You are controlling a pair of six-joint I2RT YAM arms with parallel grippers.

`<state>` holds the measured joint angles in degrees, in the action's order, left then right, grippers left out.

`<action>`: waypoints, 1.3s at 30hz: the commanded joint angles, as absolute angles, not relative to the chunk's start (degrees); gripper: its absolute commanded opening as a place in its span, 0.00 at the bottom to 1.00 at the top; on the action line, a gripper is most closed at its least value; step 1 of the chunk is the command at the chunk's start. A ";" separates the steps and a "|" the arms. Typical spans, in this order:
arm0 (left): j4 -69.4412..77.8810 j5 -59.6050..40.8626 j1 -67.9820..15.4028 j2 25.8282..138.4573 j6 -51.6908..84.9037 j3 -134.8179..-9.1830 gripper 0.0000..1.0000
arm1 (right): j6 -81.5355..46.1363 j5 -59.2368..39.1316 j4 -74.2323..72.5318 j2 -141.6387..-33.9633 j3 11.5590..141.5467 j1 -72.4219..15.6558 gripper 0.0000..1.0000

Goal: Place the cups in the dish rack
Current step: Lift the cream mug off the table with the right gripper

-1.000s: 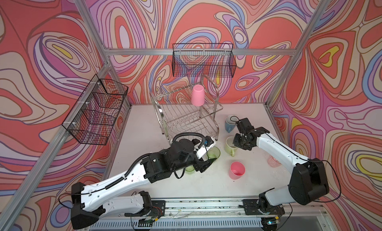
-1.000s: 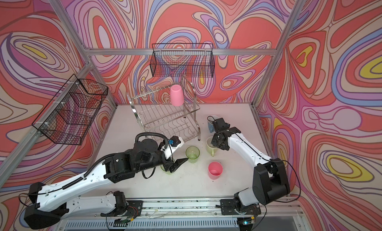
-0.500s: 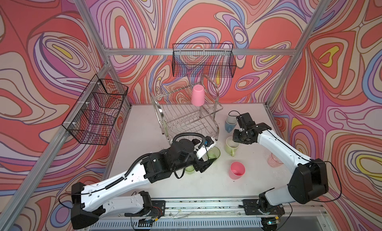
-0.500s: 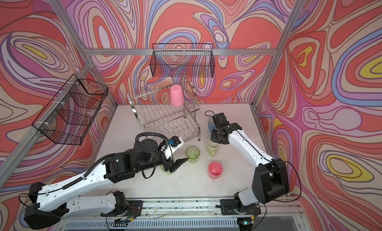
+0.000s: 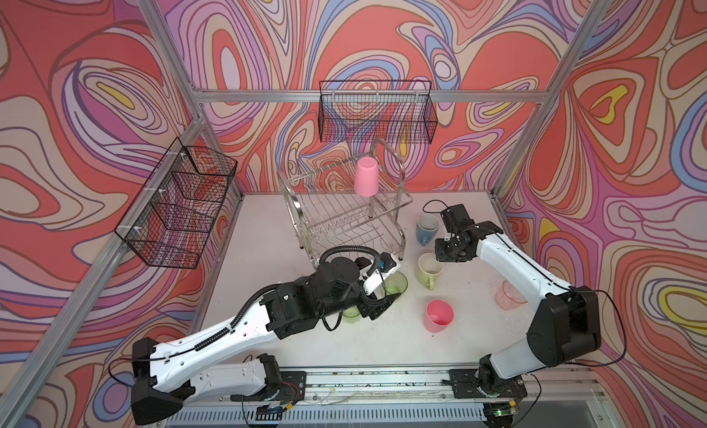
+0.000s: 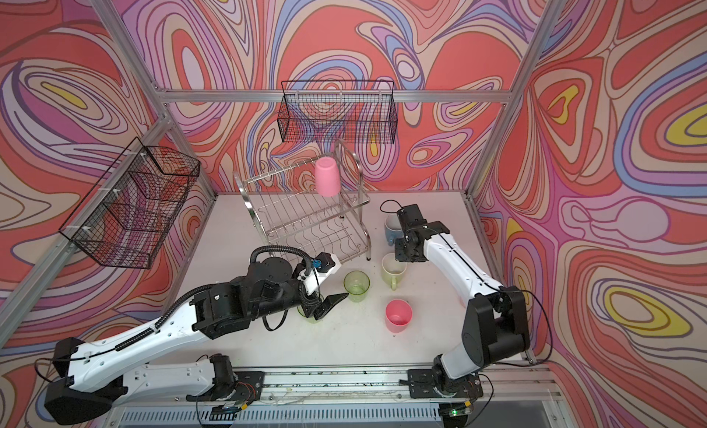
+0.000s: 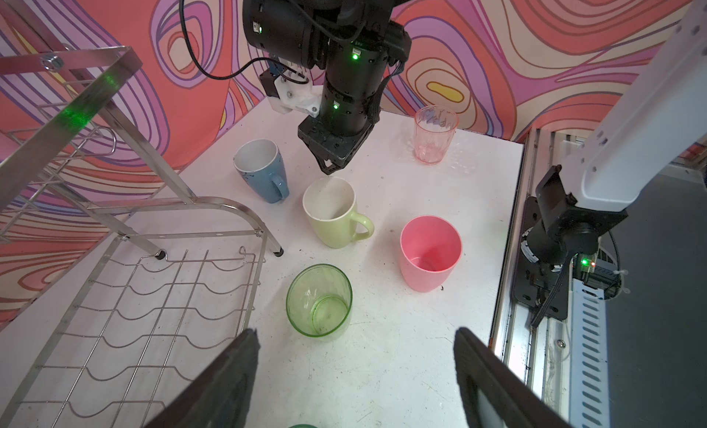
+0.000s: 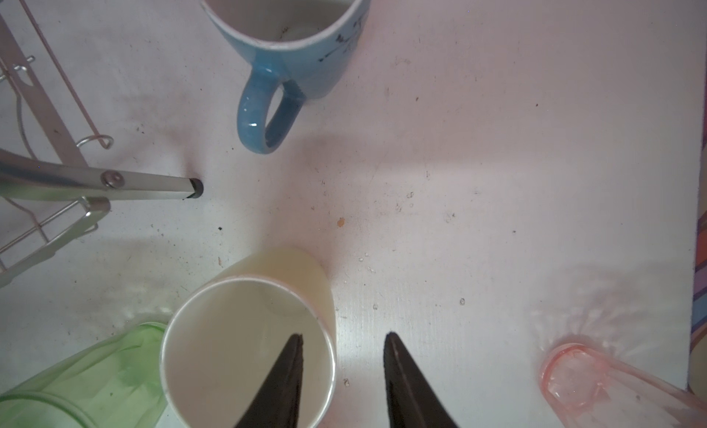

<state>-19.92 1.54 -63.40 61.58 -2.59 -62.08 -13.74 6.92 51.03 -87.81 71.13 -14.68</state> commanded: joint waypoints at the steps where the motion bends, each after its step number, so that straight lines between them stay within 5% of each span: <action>1: -19.95 1.49 -63.58 61.69 -3.68 -61.92 0.83 | -10.49 4.77 50.71 -88.16 70.14 -13.85 0.35; 16: -19.80 1.62 -63.56 61.29 -3.78 -61.72 0.82 | -6.50 1.48 49.79 -91.64 69.21 -13.28 0.29; 39: -19.80 1.54 -63.56 60.97 -3.68 -61.76 0.83 | -5.72 -0.28 46.14 -91.52 66.72 -12.92 0.03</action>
